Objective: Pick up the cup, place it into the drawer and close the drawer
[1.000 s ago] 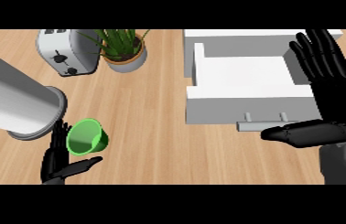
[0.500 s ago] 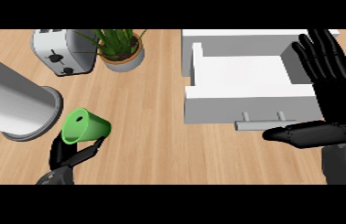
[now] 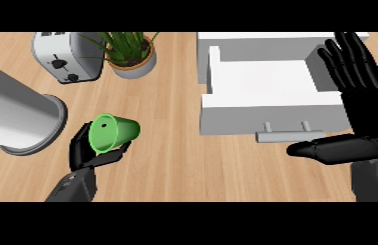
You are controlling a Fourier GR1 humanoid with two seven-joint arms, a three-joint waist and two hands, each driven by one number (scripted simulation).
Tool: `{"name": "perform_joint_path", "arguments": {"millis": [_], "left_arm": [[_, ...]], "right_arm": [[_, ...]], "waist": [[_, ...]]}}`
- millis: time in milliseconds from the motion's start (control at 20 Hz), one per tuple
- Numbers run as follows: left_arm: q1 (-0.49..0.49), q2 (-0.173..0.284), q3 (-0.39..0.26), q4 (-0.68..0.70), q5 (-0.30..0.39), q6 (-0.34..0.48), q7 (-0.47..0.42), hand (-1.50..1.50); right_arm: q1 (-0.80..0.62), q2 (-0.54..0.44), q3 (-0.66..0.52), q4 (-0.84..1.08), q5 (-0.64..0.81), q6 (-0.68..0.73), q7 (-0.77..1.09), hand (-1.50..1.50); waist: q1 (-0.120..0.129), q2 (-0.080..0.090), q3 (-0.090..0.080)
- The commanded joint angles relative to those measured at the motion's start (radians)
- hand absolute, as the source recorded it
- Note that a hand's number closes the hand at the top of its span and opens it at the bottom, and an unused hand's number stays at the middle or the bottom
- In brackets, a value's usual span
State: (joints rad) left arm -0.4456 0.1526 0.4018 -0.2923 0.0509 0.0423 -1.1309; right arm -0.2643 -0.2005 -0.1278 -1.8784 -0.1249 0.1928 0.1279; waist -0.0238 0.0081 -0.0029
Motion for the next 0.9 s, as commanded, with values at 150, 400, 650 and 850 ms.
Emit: {"name": "perform_joint_path", "arguments": {"millis": [150,400,650,850], "left_arm": [[-0.112,-0.021,-0.002,-0.048,0.032,-0.189,-0.079,1.5],[-0.179,-0.045,-0.073,-0.113,0.0,-0.215,0.01,1.5],[-0.272,-0.083,-0.126,-0.249,0.001,-0.181,0.167,1.5],[-0.347,-0.12,-0.188,-0.37,-0.01,-0.17,0.34,1.5]], "right_arm": [[-0.004,0.024,0.009,-0.011,0.005,-0.026,0.013,-1.5],[0.08,0.009,-0.005,0.0,0.006,0.022,-0.065,-1.5],[0.022,-0.029,-0.05,0.037,-0.016,0.022,-0.022,-1.5],[-0.002,-0.03,-0.058,0.014,-0.015,-0.003,0.015,-1.5]], "waist": [[-0.001,-0.002,-0.001],[0.009,-0.008,0.003],[0.029,-0.015,0.004],[0.035,-0.019,0.004]]}}
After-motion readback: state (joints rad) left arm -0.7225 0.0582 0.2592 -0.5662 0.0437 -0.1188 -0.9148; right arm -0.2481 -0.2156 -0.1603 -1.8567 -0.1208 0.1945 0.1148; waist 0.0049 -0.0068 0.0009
